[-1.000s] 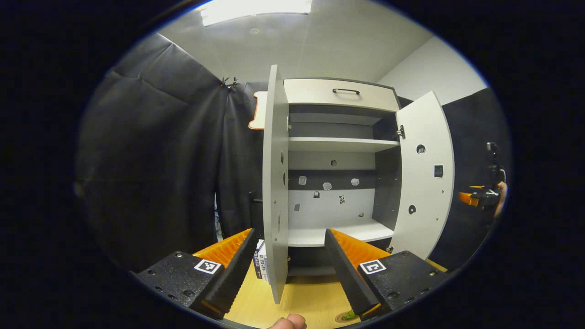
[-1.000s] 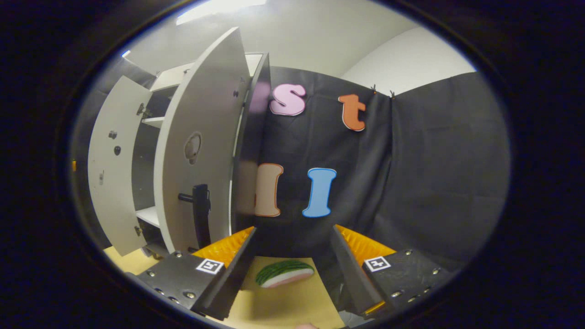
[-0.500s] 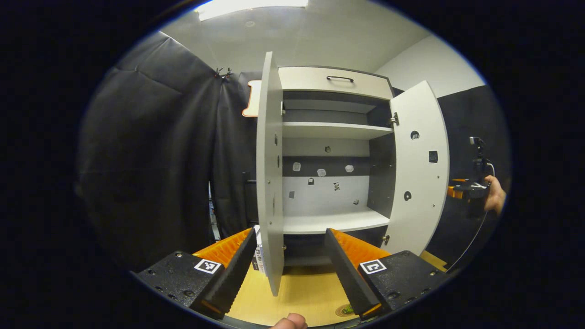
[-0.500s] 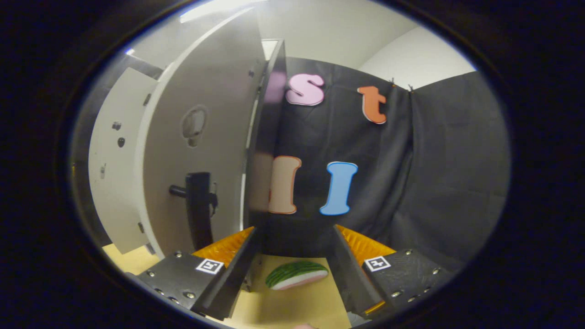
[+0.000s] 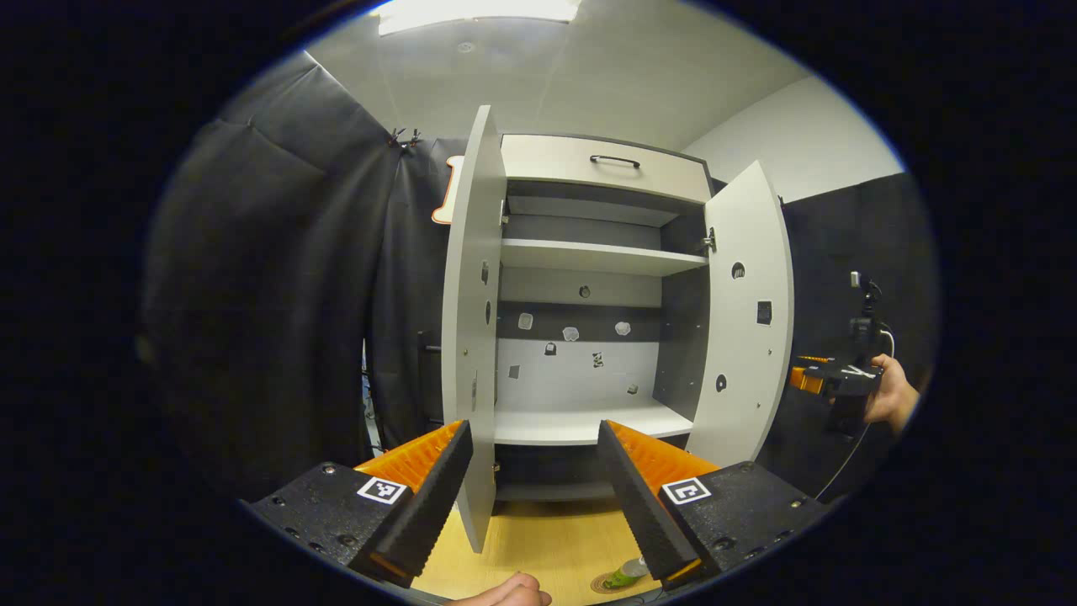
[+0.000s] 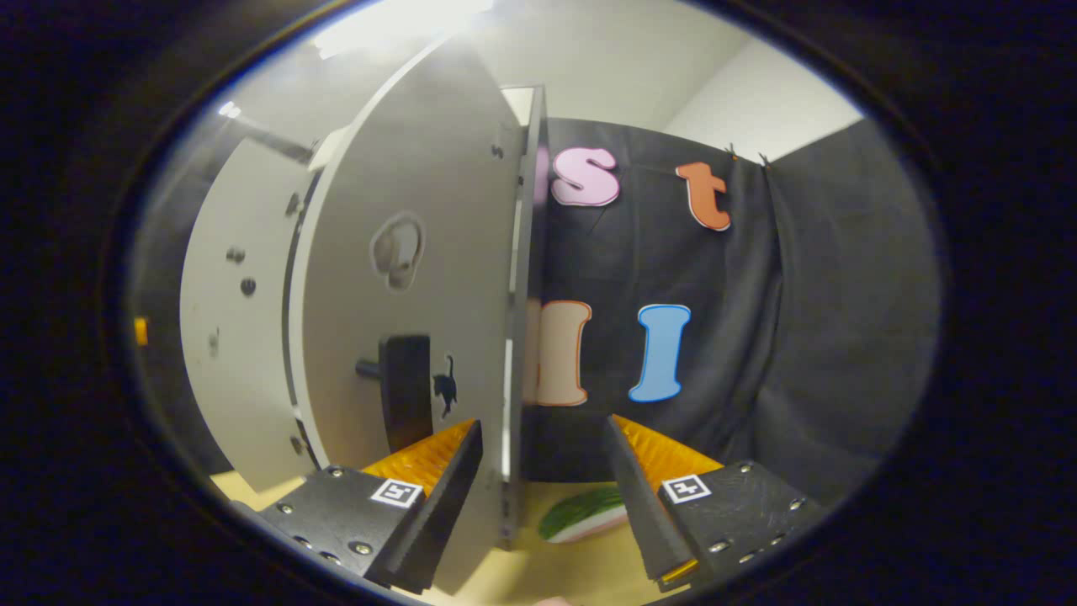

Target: Grasp the bottle in the cabinet with the left hand and place it on the coaster, then close the right door with the right hand and the left door with the left hand.

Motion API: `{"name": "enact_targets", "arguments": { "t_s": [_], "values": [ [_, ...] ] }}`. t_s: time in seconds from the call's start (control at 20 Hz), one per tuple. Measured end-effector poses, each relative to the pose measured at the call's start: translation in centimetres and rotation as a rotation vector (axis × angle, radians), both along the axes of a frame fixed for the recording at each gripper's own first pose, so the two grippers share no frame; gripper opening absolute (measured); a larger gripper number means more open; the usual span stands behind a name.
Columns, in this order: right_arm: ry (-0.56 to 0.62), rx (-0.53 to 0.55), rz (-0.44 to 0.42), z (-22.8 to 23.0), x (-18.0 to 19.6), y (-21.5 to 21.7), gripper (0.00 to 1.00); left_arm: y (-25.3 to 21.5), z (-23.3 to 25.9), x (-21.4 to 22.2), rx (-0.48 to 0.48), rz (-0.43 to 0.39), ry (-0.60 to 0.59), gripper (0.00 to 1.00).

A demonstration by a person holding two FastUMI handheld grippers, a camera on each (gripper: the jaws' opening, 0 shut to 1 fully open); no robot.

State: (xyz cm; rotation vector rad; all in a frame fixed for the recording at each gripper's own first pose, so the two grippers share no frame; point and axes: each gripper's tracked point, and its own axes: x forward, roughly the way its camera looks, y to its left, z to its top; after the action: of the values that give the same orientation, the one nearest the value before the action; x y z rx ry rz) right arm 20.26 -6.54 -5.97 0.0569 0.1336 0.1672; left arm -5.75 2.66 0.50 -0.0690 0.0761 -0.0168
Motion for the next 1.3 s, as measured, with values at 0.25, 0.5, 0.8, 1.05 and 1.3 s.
{"name": "enact_targets", "arguments": {
  "t_s": [0.25, 0.5, 0.8, 1.05, 1.3],
  "values": [
    [-0.008, -0.049, -0.008, 0.2, -0.3, 2.0, 0.85, 1.2, -0.3, 0.1, -0.013, 0.022, 0.016, 0.96],
    [0.010, -0.051, -0.008, 0.2, -0.2, 5.1, 0.88, 2.4, -0.5, -0.5, 0.026, 0.019, 0.016, 0.96],
    [0.023, -0.055, -0.025, -0.9, 0.0, 7.9, 0.88, 4.3, -0.3, -1.4, 0.070, 0.051, 0.009, 0.93],
    [0.033, -0.026, 0.043, -1.1, -0.6, 11.3, 0.92, 6.5, -1.2, -2.0, 0.057, 0.097, 0.032, 0.96],
    [0.019, -0.024, 0.082, -0.7, -1.4, 12.7, 0.98, 9.4, -2.6, -1.9, 0.043, 0.144, 0.068, 0.96]
  ]
}}
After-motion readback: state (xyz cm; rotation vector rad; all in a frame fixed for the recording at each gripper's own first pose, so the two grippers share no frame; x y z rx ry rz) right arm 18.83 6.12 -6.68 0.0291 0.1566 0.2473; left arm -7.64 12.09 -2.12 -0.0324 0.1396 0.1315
